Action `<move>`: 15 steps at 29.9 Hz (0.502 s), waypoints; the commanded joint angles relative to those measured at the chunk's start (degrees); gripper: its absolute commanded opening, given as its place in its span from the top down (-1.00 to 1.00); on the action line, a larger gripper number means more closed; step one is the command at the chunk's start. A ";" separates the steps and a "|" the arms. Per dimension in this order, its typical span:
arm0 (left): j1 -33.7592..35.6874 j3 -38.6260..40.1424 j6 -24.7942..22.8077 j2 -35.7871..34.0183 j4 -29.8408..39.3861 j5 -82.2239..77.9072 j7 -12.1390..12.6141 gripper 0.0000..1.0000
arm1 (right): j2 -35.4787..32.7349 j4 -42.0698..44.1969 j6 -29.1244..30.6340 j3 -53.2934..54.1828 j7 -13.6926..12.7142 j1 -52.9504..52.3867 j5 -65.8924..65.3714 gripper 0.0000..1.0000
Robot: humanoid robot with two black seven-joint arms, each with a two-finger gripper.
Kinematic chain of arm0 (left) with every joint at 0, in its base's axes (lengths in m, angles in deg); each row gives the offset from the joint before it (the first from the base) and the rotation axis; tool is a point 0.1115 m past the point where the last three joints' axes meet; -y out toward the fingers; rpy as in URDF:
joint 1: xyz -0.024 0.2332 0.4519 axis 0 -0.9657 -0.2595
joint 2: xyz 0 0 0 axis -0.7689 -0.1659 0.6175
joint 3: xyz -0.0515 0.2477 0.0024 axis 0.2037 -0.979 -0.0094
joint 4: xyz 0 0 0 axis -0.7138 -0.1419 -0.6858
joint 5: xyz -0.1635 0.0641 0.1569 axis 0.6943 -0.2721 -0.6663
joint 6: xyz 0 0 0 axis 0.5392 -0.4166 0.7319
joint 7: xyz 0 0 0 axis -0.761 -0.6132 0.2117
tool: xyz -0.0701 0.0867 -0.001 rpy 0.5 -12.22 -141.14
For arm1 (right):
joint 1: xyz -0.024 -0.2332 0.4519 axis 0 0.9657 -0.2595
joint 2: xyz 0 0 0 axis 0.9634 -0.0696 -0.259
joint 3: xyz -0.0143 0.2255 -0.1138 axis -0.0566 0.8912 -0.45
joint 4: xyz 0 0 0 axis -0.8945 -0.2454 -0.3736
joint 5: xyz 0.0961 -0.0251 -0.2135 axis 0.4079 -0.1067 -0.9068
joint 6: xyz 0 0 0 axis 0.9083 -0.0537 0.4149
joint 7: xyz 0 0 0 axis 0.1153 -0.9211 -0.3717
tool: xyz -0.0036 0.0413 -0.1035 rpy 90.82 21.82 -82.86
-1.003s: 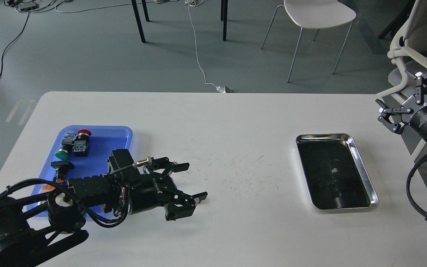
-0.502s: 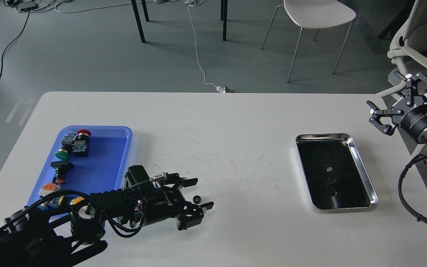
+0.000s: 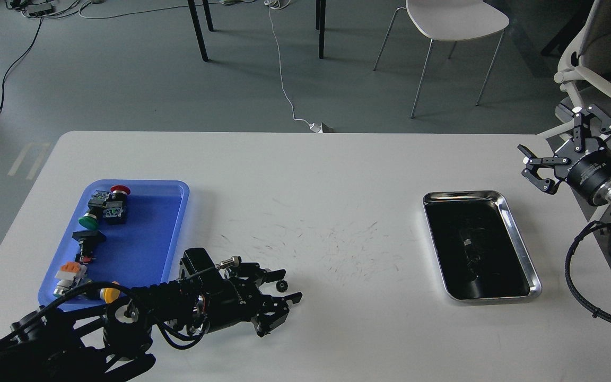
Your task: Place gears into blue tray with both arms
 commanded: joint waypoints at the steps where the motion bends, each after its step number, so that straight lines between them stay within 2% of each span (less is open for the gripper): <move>1: -0.08 0.00 0.07 -0.10 -0.68 0.00 0.10 0.08 | 0.33 -0.17 -0.23 0.00 0.00 0.05 0.00 -0.93; 3: -0.08 0.08 0.15 -0.01 -1.38 0.00 0.10 0.16 | 0.33 -0.52 -0.32 0.00 0.00 0.05 0.00 -0.93; 9: -0.08 0.00 0.94 -0.01 -2.62 0.00 0.01 0.70 | 0.33 -1.48 -0.76 0.00 0.00 0.05 0.00 -0.93; 11: -0.08 0.08 1.21 -0.10 -2.62 0.00 0.10 0.80 | 0.33 -1.57 -0.76 0.00 0.09 0.04 0.00 -0.93; 15: 0.18 0.17 3.14 -0.63 -2.53 0.00 -0.08 0.86 | 0.33 -1.57 -0.85 0.09 0.09 0.04 0.00 -0.93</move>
